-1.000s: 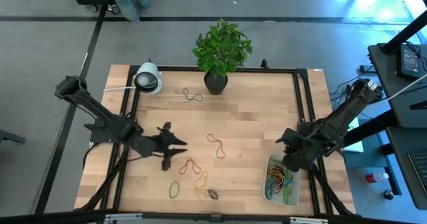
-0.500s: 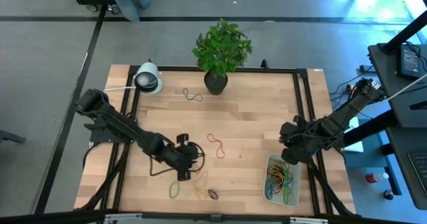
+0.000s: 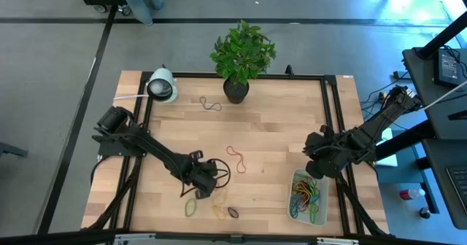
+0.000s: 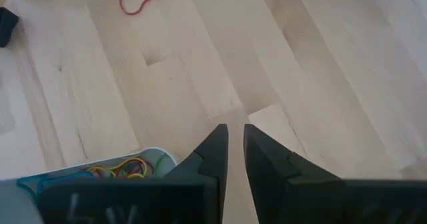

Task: Pick and place rubber bands into bin
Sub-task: Put the red rubber band into the gray bin

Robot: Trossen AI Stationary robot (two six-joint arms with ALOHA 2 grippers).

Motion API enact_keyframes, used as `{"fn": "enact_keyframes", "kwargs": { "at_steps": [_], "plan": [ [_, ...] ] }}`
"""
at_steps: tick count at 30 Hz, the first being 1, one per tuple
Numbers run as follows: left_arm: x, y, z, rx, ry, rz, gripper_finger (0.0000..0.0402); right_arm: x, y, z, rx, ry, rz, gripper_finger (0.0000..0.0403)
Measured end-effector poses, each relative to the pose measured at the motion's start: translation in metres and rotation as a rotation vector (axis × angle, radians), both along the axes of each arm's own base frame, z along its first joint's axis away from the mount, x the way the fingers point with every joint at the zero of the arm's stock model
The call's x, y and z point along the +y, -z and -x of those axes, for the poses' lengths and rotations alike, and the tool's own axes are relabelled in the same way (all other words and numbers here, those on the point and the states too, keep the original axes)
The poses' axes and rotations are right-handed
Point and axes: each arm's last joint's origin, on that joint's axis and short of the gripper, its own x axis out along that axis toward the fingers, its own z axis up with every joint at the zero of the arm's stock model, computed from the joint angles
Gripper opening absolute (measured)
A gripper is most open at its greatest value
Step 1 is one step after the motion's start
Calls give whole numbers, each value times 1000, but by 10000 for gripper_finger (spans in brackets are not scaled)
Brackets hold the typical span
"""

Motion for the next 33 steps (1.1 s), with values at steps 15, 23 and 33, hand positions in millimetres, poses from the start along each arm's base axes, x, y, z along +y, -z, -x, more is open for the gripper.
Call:
{"fn": "enact_keyframes", "kwargs": {
  "at_steps": [15, 23, 33],
  "plan": [
    [-3, 24, -3, 88, -4, 21, 77, 1, 0, -1, -11, -3, -7, 53],
    [-9, 6, -12, 14, -47, 59, 3, 7, -4, -12, -144, 24, -21, 53],
    [-6, -53, -42, -148, 29, -57, 2, 25, 2, -44, -312, -9, 126, 53]
  ]
}}
